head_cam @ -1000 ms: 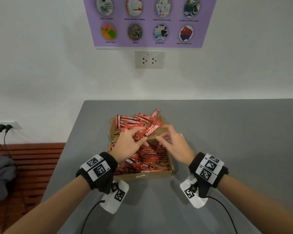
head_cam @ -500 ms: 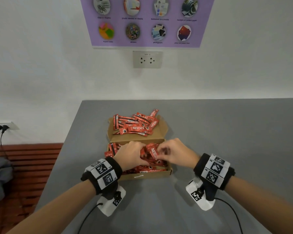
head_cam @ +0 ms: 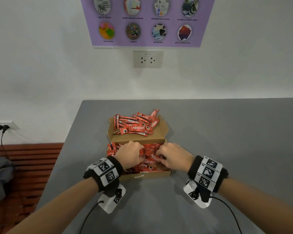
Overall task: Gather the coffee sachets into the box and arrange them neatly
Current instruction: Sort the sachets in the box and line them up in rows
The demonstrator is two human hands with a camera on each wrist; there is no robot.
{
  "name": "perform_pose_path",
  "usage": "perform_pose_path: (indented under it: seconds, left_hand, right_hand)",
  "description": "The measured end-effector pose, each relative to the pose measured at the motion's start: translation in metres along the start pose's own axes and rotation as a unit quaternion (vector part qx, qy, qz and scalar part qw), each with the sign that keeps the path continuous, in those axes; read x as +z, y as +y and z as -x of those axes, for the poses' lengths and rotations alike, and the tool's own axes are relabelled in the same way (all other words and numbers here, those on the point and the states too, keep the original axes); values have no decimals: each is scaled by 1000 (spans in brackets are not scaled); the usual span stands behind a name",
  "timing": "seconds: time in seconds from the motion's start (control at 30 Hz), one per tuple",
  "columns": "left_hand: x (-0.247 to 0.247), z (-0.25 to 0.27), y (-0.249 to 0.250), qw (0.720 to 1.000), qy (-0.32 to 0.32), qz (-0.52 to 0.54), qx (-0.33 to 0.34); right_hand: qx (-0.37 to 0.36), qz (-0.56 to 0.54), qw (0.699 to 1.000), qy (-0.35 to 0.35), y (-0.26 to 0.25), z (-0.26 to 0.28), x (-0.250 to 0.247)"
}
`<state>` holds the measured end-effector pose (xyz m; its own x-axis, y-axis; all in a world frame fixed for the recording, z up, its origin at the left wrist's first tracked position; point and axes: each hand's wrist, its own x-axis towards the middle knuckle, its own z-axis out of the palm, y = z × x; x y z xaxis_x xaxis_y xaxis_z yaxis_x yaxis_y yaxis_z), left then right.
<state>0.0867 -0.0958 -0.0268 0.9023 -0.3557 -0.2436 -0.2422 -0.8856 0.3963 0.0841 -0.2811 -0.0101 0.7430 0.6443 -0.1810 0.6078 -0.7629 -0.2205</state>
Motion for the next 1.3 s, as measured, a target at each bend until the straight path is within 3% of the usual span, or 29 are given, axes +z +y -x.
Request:
perform_pose_path:
  seconds: [0.13,0.27,0.53,0.7,1.07,1.3]
  left_hand:
    - [-1,0,0,1000,0,14,-4]
    - [-3,-1,-2,999,-12,34,-2]
    - [-8,-2,-8,997,-47,59,10]
    - [-8,2,-3,998,-7,17,53]
    - [1,5,3,996,-10,-71,52]
    - [3,2,-2,997,-2,-60,44]
  right_hand:
    - [-4,62,998,-1,-7,-5,4]
    - [-19,35,999,27,-10,-11,1]
    - [-10,31,999,-9,-8,-10,2]
    - [-5,31,999,11,-9,-15,6]
    - [-14,33,999,17,-5,-16,14]
    - [-14,35,999,-1,-3,-20,15]
